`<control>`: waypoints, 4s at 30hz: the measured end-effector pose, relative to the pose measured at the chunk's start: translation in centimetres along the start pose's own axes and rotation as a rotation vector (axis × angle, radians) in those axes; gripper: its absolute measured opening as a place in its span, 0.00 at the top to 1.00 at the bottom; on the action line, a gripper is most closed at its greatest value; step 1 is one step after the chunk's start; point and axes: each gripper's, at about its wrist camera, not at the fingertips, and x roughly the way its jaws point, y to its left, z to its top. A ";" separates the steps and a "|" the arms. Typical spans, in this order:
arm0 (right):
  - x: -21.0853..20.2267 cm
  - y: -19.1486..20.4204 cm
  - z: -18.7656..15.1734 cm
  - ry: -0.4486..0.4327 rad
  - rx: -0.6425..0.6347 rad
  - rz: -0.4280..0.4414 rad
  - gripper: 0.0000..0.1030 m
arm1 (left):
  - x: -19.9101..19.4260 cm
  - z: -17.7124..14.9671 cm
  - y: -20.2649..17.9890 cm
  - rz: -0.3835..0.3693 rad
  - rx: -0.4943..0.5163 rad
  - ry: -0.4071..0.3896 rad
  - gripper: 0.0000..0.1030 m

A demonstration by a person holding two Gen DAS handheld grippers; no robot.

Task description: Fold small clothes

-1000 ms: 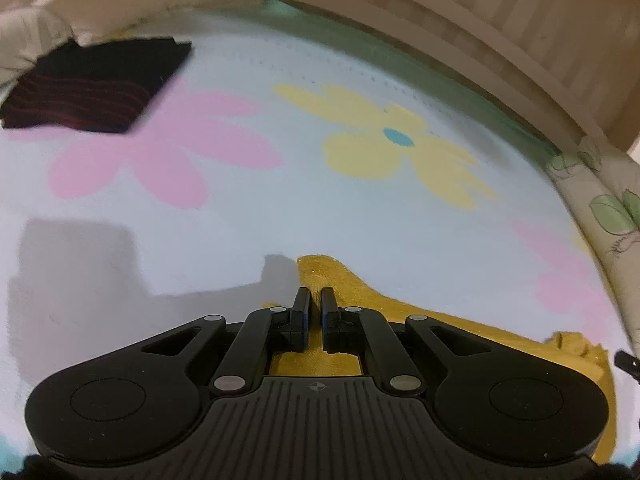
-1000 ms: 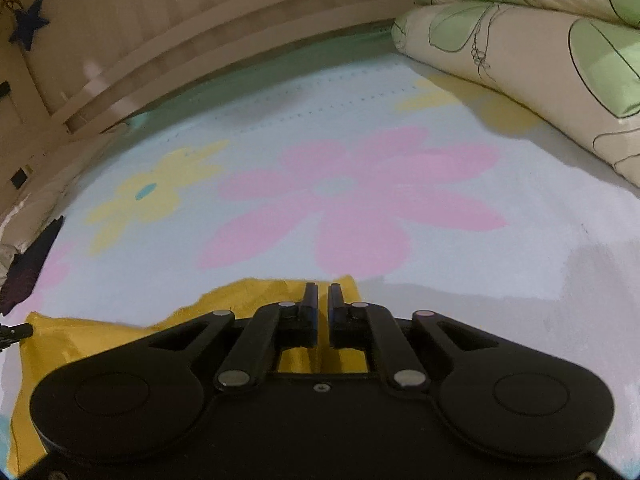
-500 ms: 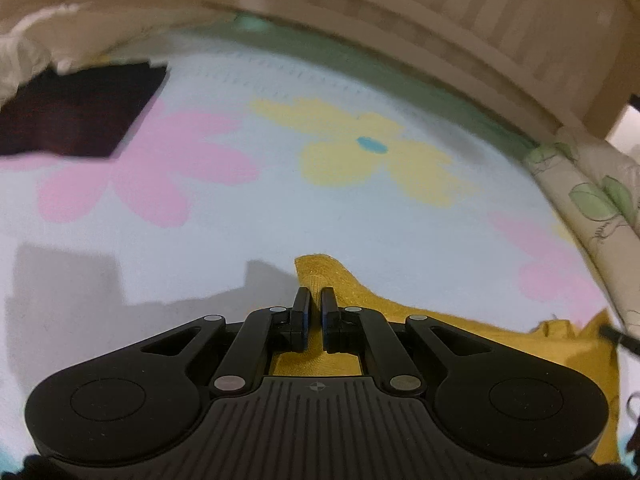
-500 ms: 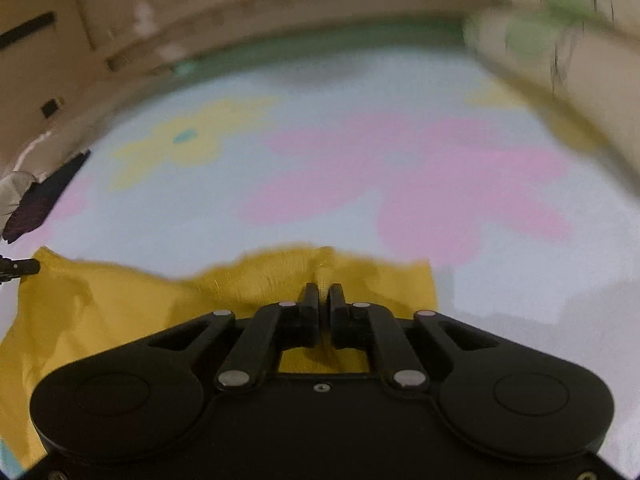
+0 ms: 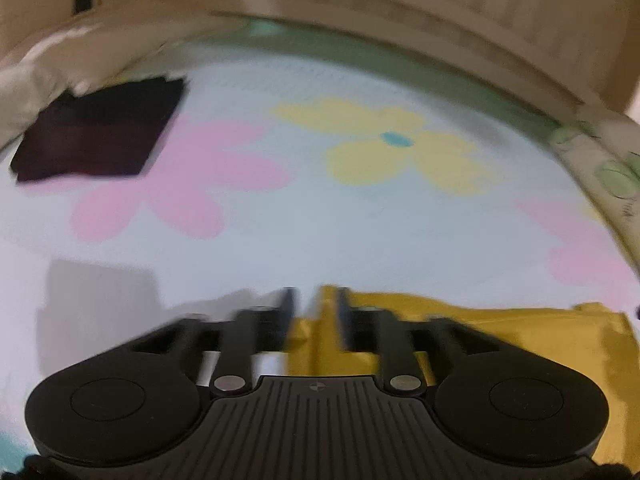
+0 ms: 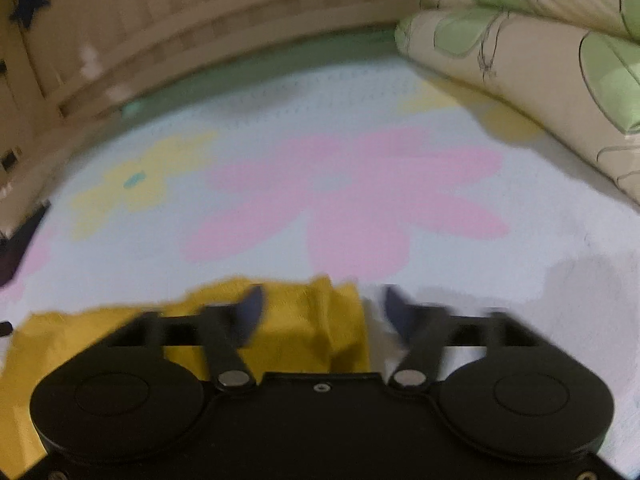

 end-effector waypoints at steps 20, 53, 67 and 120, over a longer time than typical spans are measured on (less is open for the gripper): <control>-5.3 0.5 -5.9 0.382 -0.025 0.009 0.00 | -4.0 -10.2 -12.0 -0.238 0.272 0.314 0.27; -12.1 2.9 -0.8 0.070 0.300 0.296 0.00 | -1.4 -7.0 -13.9 -0.208 -0.007 0.230 0.01; -12.6 3.6 -0.2 0.061 0.304 0.352 0.00 | 4.0 -6.0 -17.1 -0.102 0.084 0.308 0.01; -3.0 -6.1 -6.3 0.226 0.445 0.361 0.00 | -1.4 -3.6 -10.0 -0.354 0.030 0.300 0.02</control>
